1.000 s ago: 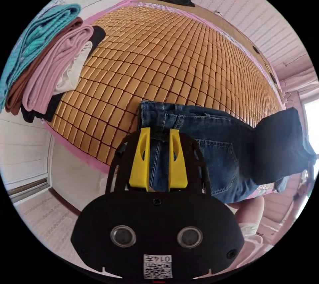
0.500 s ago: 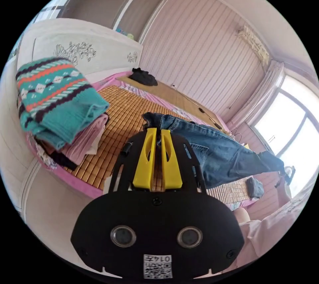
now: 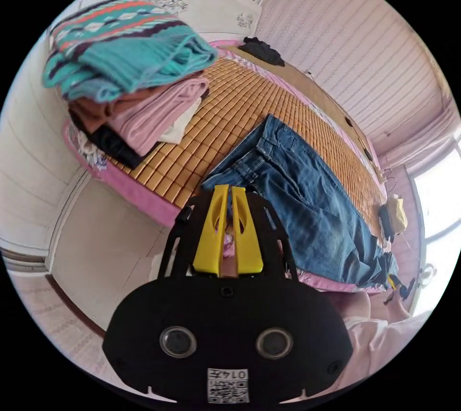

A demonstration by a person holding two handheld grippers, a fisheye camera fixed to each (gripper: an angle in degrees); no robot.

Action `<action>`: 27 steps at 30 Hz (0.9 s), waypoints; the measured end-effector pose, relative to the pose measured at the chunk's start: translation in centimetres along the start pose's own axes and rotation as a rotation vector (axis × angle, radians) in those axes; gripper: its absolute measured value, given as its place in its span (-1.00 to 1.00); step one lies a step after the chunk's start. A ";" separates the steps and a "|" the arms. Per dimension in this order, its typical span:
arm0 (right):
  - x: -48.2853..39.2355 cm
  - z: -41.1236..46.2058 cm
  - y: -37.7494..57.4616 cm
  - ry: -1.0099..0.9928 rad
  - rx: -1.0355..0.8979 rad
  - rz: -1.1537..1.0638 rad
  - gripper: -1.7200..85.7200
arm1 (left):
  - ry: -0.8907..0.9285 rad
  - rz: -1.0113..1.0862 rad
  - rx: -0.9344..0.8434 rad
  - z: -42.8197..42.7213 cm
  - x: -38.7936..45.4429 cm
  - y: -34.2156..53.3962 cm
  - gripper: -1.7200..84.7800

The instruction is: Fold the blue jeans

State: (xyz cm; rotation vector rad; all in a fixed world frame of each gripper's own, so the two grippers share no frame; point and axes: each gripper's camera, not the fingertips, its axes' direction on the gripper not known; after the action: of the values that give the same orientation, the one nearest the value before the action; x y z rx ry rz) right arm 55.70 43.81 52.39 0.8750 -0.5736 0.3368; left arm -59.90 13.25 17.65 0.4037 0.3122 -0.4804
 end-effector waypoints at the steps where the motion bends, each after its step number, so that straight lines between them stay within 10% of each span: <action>1: -1.8 0.6 -1.6 0.023 -0.004 -0.055 -0.76 | 0.001 0.022 -0.007 0.4 0.8 -0.9 -0.94; 13: -9.2 12.2 -9.6 0.199 -0.143 -0.120 -0.79 | -0.223 0.245 -0.277 14.6 13.7 -11.8 -0.83; 27: -15.8 15.9 -15.3 0.166 0.002 -0.342 -0.96 | -0.471 0.247 -0.202 16.6 14.5 -15.0 -0.86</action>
State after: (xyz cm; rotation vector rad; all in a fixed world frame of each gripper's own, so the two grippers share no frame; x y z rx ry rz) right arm 45.43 21.18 41.42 0.9193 -0.2633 0.0977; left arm -52.01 -11.79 22.18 0.1210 -0.1450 -0.2856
